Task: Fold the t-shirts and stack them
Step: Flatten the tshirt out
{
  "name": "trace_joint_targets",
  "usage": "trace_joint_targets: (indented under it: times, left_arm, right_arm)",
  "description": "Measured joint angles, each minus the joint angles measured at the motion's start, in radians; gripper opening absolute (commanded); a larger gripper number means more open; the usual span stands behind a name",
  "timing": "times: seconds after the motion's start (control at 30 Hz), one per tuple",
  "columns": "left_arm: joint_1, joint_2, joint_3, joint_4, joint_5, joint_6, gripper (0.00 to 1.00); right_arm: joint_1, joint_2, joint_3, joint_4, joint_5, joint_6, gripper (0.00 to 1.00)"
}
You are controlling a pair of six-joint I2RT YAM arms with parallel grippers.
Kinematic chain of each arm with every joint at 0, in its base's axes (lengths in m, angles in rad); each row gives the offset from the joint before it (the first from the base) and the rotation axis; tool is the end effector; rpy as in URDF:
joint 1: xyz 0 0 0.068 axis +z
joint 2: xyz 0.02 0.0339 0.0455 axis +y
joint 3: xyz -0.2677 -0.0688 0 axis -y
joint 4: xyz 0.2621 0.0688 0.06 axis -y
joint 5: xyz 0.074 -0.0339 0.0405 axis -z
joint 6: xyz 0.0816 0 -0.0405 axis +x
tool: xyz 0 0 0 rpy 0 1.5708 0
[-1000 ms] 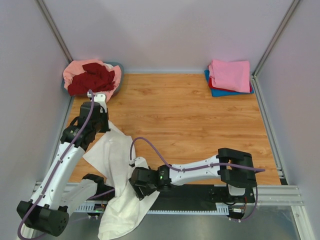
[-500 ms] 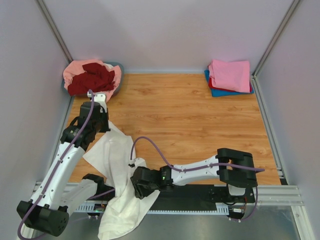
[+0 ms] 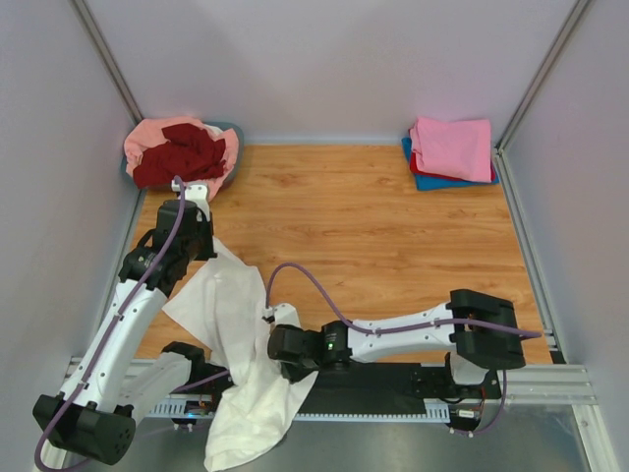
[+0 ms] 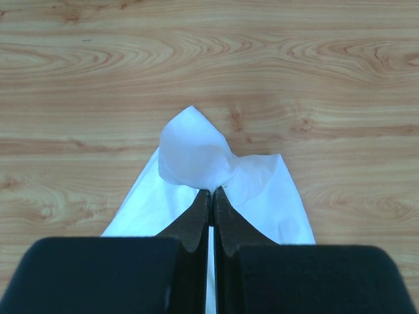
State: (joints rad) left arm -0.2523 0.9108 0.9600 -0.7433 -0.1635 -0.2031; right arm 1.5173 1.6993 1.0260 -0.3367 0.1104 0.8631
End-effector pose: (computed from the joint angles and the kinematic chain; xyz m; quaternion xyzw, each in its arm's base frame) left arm 0.2294 -0.0454 0.2990 -0.0125 0.9030 -0.0235 0.4288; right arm 0.0292 0.3781 0.1311 -0.2938 0.9135 0.2368 0.1519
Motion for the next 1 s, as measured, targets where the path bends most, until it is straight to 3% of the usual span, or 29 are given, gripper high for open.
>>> trace_joint_targets:
  times: [0.13, 0.27, 0.43, 0.63, 0.83, 1.0]
  left_arm:
    - [0.000, 0.000, 0.000, 0.000, -0.002, 0.000, 0.00]
    - [0.000, 0.000, 0.000, 0.000, -0.003, 0.000, 0.00]
    - [0.000, 0.000, 0.000, 0.000, -0.003, 0.000, 0.00]
    - [0.000, 0.000, 0.000, 0.000, -0.002, 0.000, 0.00]
    - [0.000, 0.003, 0.000, 0.000, 0.001, 0.000, 0.00]
    - [0.000, 0.004, 0.000, 0.000, 0.005, 0.000, 0.00]
  right_arm:
    - [0.000, -0.082, 0.043, -0.194, 0.095, 0.000, 0.00]
    - [0.000, -0.160, 0.092, -0.386, 0.196, -0.001, 0.09]
    - [0.000, -0.269, 0.093, -0.528, 0.269, -0.004, 0.11]
    - [0.000, -0.362, 0.050, -0.539, 0.301, -0.006, 0.31]
    - [-0.003, -0.359, -0.001, -0.484, 0.298, -0.018, 0.32]
    - [-0.050, -0.339, -0.044, -0.418, 0.282, -0.005, 0.44]
